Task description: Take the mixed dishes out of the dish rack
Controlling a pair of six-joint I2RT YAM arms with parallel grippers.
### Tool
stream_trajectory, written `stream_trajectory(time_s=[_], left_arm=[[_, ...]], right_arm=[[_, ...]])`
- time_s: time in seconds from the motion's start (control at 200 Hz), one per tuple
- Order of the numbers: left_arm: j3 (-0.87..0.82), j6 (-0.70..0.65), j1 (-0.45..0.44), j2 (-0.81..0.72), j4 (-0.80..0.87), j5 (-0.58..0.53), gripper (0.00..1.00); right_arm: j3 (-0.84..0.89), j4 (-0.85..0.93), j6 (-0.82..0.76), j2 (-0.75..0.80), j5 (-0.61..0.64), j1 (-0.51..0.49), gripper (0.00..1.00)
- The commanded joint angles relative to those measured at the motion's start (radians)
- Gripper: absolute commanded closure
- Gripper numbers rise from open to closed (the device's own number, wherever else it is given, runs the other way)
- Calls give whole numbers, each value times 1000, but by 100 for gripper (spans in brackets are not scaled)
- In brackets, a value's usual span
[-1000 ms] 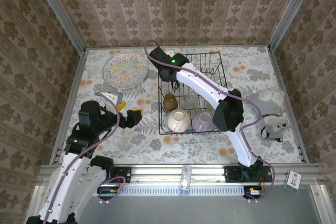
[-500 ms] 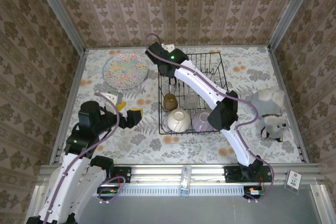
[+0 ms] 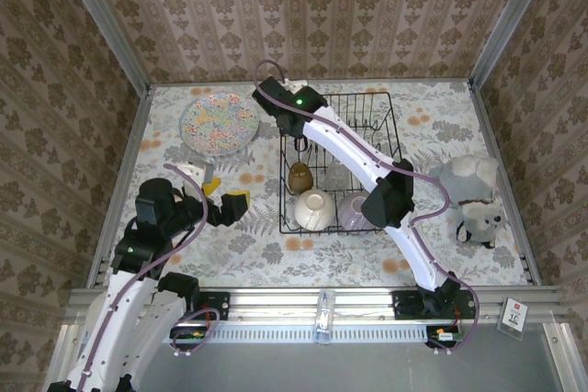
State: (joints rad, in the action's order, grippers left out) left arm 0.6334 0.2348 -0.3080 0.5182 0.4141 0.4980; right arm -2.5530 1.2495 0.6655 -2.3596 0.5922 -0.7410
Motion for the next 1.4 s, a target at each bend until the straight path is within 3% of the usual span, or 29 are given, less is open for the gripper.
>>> stream_trajectory(time_s=[0.0, 0.325, 0.54, 0.98, 1.395], left_arm=[[-5, 5, 0, -19, -16, 22, 0], [-9, 10, 0, -59, 7, 20, 0], [-12, 21, 0, -70, 6, 20, 0], [-17, 29, 0, -68, 3, 20, 0], [-19, 30, 0, -47, -1, 27, 0]], right_arm=[[-22, 88, 29, -33, 61, 9, 78], [-23, 107, 43, -58, 70, 8, 77], [-24, 116, 49, -55, 87, -2, 84], [-27, 116, 63, -21, 189, -19, 99], [-33, 125, 50, 0, 336, -41, 100]])
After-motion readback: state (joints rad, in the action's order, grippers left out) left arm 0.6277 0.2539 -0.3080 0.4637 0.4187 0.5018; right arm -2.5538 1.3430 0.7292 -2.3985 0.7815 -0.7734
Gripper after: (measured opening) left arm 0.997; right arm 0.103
